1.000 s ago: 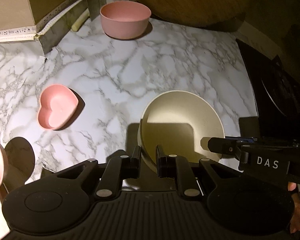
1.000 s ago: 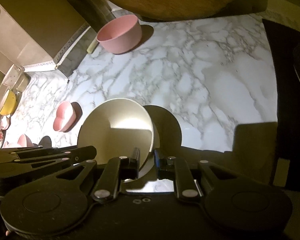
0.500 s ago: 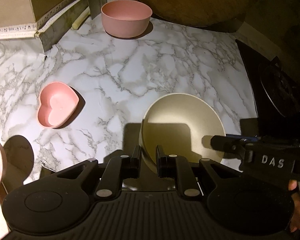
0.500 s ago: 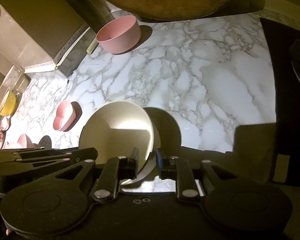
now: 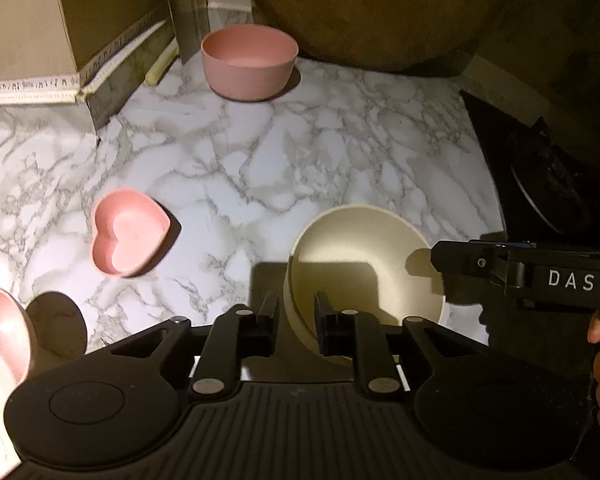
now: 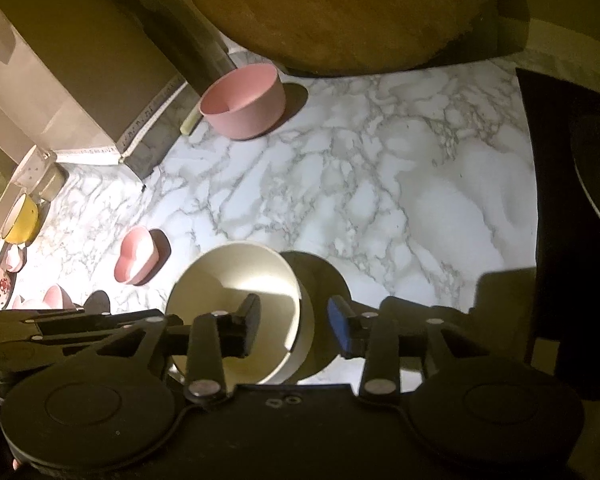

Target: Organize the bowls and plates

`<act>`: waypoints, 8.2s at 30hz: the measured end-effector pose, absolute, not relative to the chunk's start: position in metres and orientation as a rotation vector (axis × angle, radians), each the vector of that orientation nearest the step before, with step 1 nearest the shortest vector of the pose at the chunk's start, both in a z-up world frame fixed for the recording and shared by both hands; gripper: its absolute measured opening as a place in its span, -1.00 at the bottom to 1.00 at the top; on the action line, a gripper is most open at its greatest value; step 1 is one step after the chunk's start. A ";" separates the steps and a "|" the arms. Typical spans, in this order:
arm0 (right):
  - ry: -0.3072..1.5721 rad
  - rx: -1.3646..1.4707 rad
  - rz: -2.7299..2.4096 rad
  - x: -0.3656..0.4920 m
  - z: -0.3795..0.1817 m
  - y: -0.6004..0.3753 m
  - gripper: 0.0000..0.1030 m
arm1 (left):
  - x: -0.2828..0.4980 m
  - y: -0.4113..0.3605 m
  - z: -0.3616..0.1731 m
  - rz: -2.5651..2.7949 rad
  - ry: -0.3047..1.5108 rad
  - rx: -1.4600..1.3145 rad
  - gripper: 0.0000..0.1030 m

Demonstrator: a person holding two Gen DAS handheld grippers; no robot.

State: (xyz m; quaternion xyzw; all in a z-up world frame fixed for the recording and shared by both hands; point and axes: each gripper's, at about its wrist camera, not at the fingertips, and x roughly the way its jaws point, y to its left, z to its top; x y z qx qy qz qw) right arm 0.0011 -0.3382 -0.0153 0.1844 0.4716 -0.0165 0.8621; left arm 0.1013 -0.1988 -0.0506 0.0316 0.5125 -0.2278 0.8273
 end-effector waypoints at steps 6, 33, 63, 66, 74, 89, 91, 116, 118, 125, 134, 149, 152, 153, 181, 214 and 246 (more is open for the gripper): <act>0.945 0.356 -0.028 0.010 -0.002 -0.337 0.20 | 0.110 -0.192 -0.036 -0.474 1.036 0.043 -0.56; 0.772 0.197 -0.057 0.118 0.032 -0.355 0.99 | 0.217 -0.194 0.011 -0.308 0.772 0.022 0.52; 0.944 0.341 -0.105 0.250 -0.046 -0.373 -0.11 | 0.345 -0.224 -0.062 -0.182 0.968 -0.064 0.33; 0.952 0.340 -0.097 0.255 -0.049 -0.370 -0.31 | 0.349 -0.225 -0.067 -0.184 0.983 -0.066 0.08; 0.955 0.336 -0.063 0.261 -0.054 -0.363 -0.82 | 0.347 -0.230 -0.073 -0.230 0.971 -0.057 -0.69; 0.966 0.322 -0.047 0.233 -0.040 -0.358 -0.86 | 0.309 -0.233 -0.058 -0.215 0.966 -0.010 -0.81; 0.974 0.330 -0.041 0.224 -0.036 -0.358 -0.86 | 0.299 -0.231 -0.053 -0.217 0.964 -0.006 -0.81; 0.908 0.297 -0.058 0.070 0.039 -0.329 -0.84 | 0.147 -0.211 0.013 -0.331 0.913 0.025 -0.80; 0.901 0.302 -0.067 0.058 0.040 -0.326 -0.84 | 0.136 -0.211 0.015 -0.344 0.911 0.033 -0.80; 0.896 0.326 -0.105 0.021 0.039 -0.320 -0.84 | 0.107 -0.209 0.014 -0.389 0.915 0.057 -0.80; 0.932 0.357 -0.148 -0.008 0.017 -0.318 -0.84 | 0.089 -0.208 -0.006 -0.431 0.966 0.064 -0.80; 0.964 0.373 -0.165 -0.016 -0.003 -0.318 -0.84 | 0.083 -0.209 -0.022 -0.441 1.006 0.071 -0.80; 0.966 0.378 -0.162 -0.017 -0.003 -0.317 -0.84 | 0.083 -0.207 -0.022 -0.441 1.011 0.064 -0.80; 0.965 0.373 -0.159 -0.018 -0.003 -0.317 -0.84 | 0.083 -0.207 -0.022 -0.441 1.010 0.065 -0.80; 0.936 0.372 -0.135 -0.019 0.006 -0.316 -0.58 | 0.084 -0.204 -0.023 -0.464 1.027 0.056 -0.79; 0.864 0.239 0.090 0.057 0.038 -0.257 0.95 | 0.148 -0.083 -0.003 -0.253 0.985 -0.091 0.52; 1.217 0.269 0.127 0.182 -0.059 -0.215 0.10 | 0.187 -0.091 -0.084 -0.276 1.123 -0.063 0.35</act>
